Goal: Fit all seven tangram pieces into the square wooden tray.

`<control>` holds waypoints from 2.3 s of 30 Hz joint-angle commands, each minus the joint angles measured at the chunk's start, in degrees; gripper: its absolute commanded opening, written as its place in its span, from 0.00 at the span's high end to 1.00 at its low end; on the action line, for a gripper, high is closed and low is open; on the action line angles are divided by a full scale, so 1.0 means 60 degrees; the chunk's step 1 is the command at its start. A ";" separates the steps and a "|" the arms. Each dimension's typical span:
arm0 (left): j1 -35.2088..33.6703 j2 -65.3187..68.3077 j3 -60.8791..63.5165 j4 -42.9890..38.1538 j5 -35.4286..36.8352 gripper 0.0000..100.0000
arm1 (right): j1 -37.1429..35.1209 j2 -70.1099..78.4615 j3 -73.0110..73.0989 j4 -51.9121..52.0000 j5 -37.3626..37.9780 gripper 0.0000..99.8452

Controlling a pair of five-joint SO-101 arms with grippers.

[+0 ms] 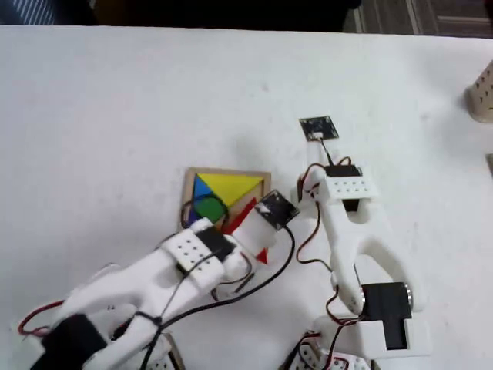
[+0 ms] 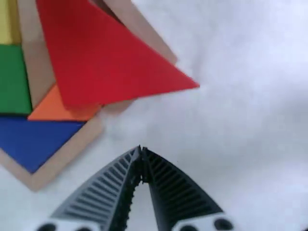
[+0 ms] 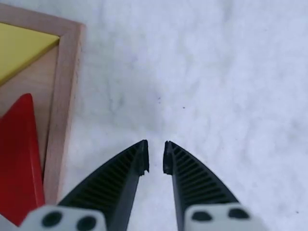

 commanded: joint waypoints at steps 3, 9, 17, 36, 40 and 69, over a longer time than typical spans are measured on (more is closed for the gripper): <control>0.0139 0.0623 -0.0586 -0.1641 0.0425 0.98 | 0.0022 -0.0095 -0.0410 0.0081 0.0132 0.95; -0.0637 0.0579 -0.0615 -0.2227 0.0923 0.98 | 0.0037 -0.0139 -0.0410 0.0110 0.0132 0.95; -0.1531 0.0579 -0.0645 -0.2916 0.0967 0.98 | 0.0037 -0.0139 -0.0410 0.0125 0.0132 0.95; -0.1487 0.0564 -0.0586 -0.3223 0.0967 0.98 | 0.0095 -0.0154 -0.0410 0.0125 0.0132 0.95; -0.1355 0.0623 -0.0586 -0.3297 0.0967 0.98 | 0.0256 -0.0154 -0.0410 0.0139 0.0132 0.95; -0.1399 0.0022 0.0220 -0.3722 0.1143 0.98 | 0.1897 -0.0022 -0.1377 0.0886 -0.1187 0.95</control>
